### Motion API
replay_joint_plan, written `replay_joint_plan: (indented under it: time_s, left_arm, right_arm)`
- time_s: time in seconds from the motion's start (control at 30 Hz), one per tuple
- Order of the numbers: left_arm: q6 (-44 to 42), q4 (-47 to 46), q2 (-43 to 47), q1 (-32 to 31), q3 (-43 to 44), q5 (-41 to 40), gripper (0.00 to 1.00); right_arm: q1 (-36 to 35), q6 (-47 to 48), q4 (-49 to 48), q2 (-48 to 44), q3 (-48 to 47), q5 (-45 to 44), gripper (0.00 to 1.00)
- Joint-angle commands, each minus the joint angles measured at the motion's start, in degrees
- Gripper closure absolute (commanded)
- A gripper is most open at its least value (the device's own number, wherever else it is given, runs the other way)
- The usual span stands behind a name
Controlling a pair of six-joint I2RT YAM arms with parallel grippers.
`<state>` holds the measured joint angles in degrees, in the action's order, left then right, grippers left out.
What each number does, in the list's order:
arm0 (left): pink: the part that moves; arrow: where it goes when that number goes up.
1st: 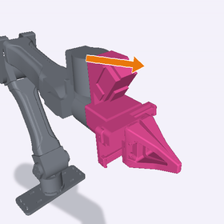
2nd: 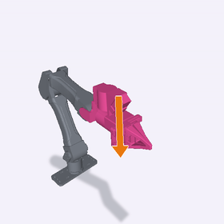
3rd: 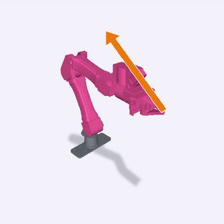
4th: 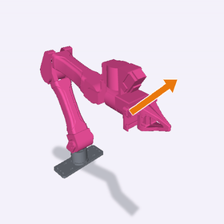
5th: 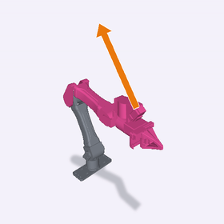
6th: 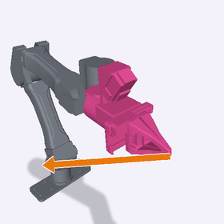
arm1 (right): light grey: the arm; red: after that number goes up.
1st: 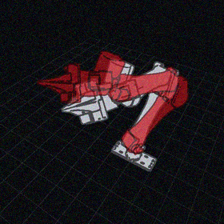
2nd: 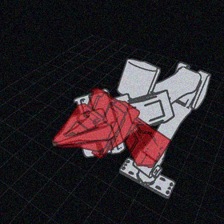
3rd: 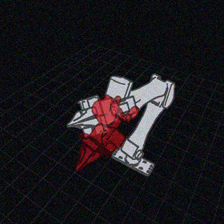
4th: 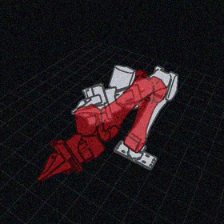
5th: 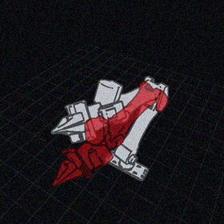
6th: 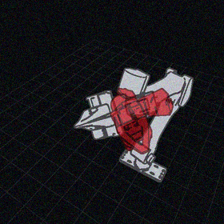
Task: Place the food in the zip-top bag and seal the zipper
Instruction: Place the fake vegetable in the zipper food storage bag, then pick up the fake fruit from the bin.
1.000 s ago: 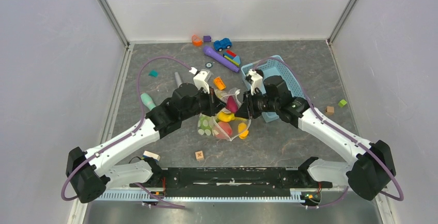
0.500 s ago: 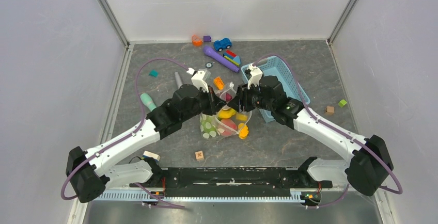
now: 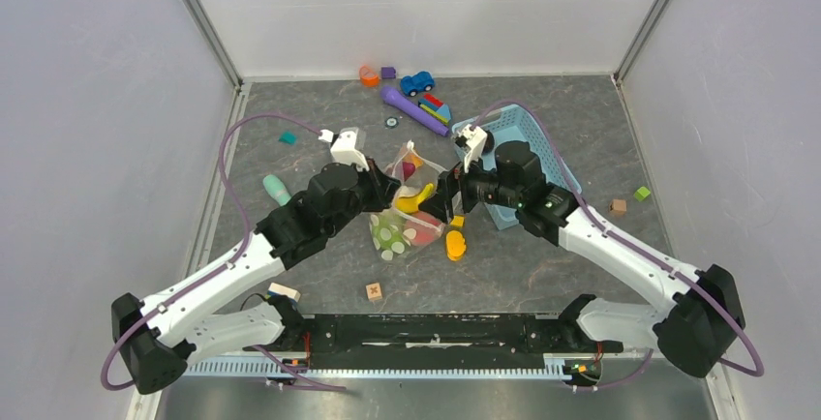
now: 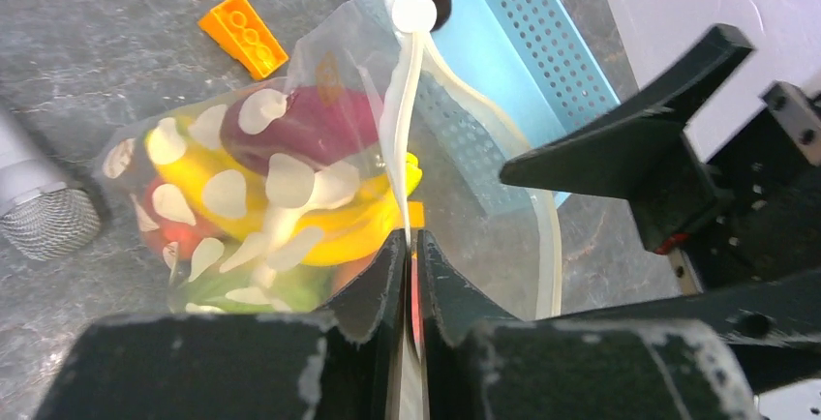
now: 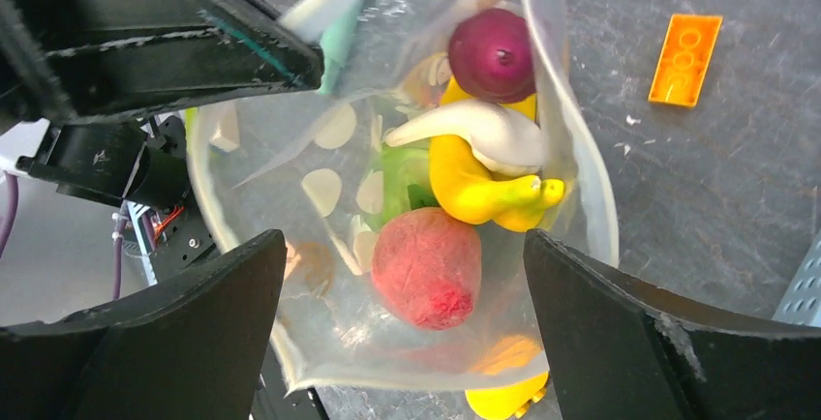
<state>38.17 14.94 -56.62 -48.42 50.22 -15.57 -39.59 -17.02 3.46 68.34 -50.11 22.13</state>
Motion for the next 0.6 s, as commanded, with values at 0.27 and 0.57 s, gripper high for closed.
replay_joint_plan:
  time_s: [0.27,0.57]
  left_arm:
    - [1.8,4.0,1.7,-0.3,0.7,-10.9,0.86]
    - [-0.1,4.2,1.8,-0.3,1.7,-10.4,0.94]
  right_arm:
    - [1.3,3.6,-6.1,-13.8,1.5,-19.7,0.02]
    - [8.3,2.9,-3.7,-13.1,3.4,-36.7,0.02]
